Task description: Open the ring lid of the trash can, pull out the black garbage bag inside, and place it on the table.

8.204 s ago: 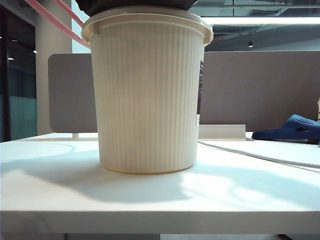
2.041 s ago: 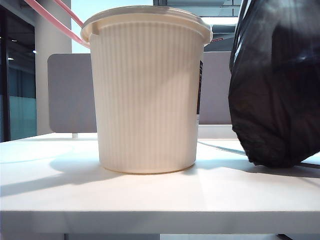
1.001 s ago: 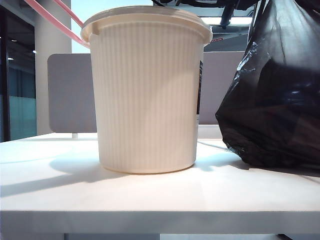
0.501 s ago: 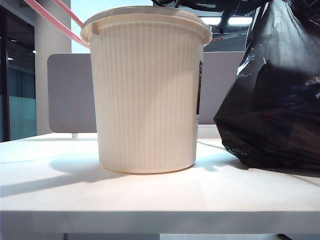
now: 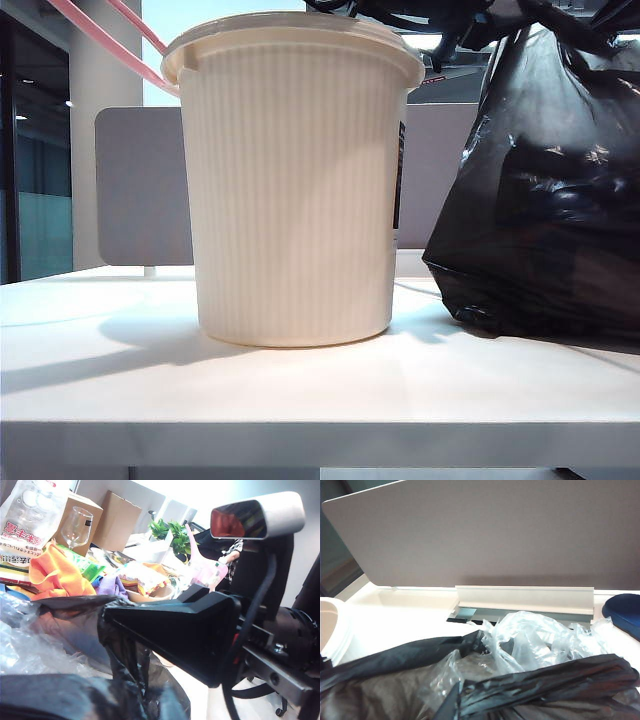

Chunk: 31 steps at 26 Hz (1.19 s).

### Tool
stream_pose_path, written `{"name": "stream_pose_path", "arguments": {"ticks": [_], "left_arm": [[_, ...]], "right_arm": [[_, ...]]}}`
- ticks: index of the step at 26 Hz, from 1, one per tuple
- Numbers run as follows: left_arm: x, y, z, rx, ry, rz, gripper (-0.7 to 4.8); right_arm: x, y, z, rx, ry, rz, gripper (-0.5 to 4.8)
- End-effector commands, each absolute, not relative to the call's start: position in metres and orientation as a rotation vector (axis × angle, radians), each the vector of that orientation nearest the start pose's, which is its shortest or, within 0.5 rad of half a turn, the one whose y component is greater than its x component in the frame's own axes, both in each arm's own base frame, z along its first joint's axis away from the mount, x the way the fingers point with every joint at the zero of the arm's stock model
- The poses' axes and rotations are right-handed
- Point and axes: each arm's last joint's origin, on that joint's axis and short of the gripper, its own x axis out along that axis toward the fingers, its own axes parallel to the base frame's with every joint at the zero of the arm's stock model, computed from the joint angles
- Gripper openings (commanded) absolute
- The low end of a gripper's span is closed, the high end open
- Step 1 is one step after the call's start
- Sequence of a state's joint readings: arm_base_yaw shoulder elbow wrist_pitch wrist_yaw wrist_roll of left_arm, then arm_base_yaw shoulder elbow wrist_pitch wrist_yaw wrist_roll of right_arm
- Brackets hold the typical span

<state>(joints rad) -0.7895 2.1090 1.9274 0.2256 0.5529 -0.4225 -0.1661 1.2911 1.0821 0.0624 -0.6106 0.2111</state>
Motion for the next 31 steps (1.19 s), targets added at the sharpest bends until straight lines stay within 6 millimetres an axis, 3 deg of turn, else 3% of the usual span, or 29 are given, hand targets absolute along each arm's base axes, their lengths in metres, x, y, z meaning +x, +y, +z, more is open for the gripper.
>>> {"name": "stream_pose_path", "arguments": {"ticks": [1, 6, 7, 9, 14, 21, 26, 31], "left_arm": [[0.34, -0.366, 0.351, -0.36, 0.224, -1.337, 1.91], [0.339, -0.366, 0.35, -0.361, 0.249, -1.35, 2.06], [0.339, -0.366, 0.349, -0.36, 0.267, -1.361, 2.68], [0.339, -0.365, 0.348, -0.358, 0.283, -1.36, 3.11], [0.335, -0.362, 0.357, -0.358, 0.274, -1.36, 3.12], [0.329, -0.355, 0.373, -0.355, 0.238, -1.356, 3.53], [0.327, -0.353, 0.373, -0.352, 0.281, -1.331, 4.09], [0.326, -0.35, 0.369, -0.342, 0.37, -1.26, 4.09]], "right_arm": [[0.287, -0.031, 0.355, 0.254, 0.163, 0.451, 0.5], [0.287, -0.031, 0.353, 0.264, 0.19, 0.447, 0.74], [0.287, -0.031, 0.352, 0.267, 0.197, 0.446, 1.16], [0.287, -0.031, 0.352, 0.269, 0.201, 0.443, 1.27], [0.285, -0.031, 0.353, 0.264, 0.197, 0.443, 1.27], [0.28, -0.031, 0.358, 0.259, 0.183, 0.442, 1.77], [0.276, -0.03, 0.36, 0.26, 0.187, 0.442, 1.82], [0.273, -0.029, 0.361, 0.263, 0.194, 0.437, 1.82]]}}
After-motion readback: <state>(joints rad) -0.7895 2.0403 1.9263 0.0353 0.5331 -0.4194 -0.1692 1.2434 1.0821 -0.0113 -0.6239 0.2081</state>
